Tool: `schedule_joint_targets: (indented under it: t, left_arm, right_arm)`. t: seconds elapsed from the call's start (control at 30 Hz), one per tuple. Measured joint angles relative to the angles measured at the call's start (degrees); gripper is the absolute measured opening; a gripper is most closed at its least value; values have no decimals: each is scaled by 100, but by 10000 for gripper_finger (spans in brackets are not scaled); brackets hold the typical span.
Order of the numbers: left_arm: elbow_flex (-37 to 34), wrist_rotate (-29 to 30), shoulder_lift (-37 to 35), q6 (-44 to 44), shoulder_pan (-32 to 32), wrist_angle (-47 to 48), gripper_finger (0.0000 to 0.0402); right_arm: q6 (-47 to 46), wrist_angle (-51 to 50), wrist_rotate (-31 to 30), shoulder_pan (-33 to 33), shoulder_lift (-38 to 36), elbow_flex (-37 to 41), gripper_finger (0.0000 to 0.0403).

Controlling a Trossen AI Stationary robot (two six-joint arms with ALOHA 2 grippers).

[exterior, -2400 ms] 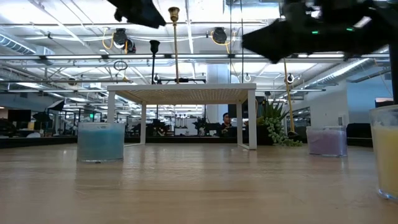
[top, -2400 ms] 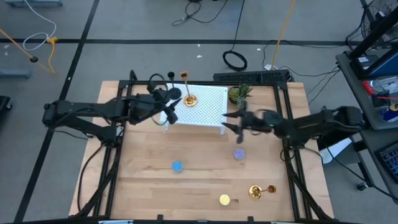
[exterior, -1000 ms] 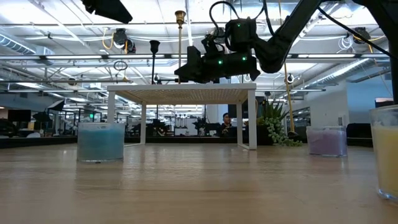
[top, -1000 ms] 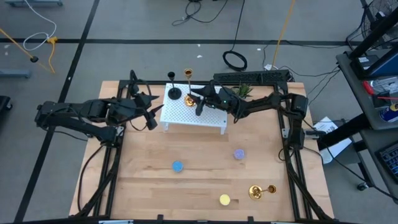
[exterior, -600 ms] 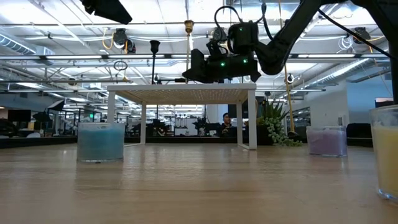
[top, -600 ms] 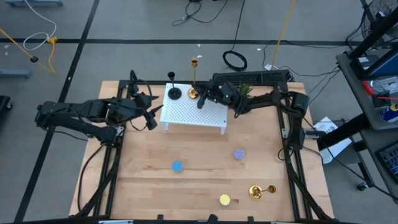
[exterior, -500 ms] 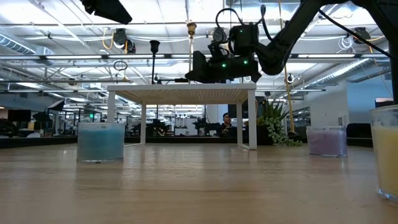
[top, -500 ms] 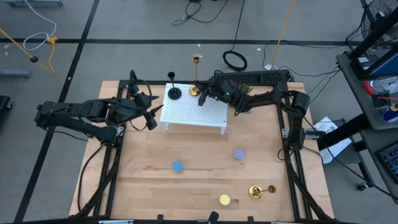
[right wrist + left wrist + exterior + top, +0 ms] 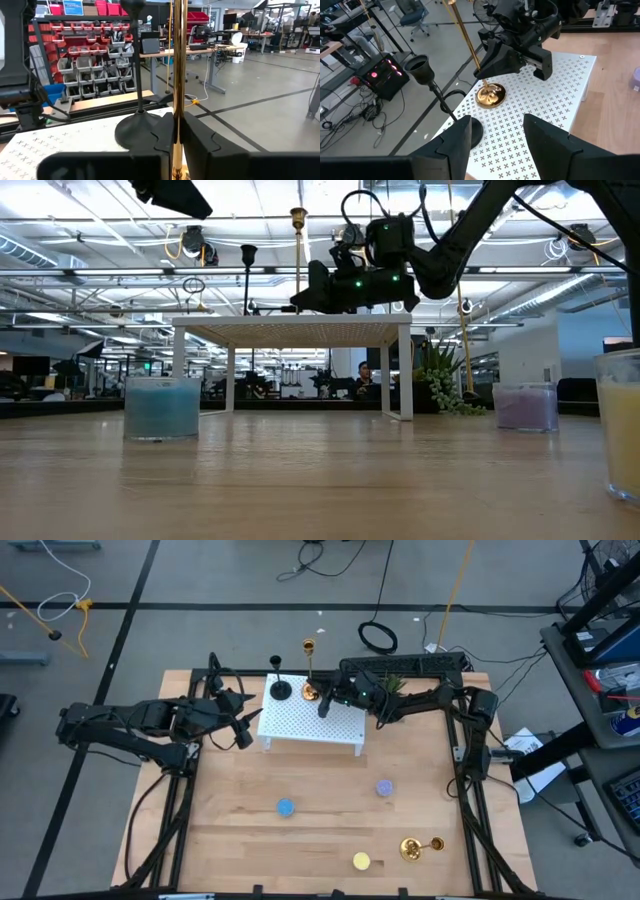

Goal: Pick & Place candle stick holders
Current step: Put the left gold candle holder on the shelf

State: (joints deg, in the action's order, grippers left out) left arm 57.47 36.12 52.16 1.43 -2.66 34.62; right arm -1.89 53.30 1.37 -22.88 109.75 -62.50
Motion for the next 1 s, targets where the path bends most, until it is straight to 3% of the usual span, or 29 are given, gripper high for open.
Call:
schedule_joint_targets:
  t: [0.2,0.4,0.63,1.0]
  left_arm:
    - [1,0,0,125,0,146,189]
    - [0,0,0,314,0,328,189]
    - [1,0,0,335,0,335,189]
    - [0,-2,2,336,-4,329,189]
  right_arm:
    - [-70,-14,-14,76,6,9,26]
    - [89,-181,-566,199,7,9,16]
    - [155,-191,-741,286,-25,11,19]
    - [325,-1147,-1065,394,-525,24,18]
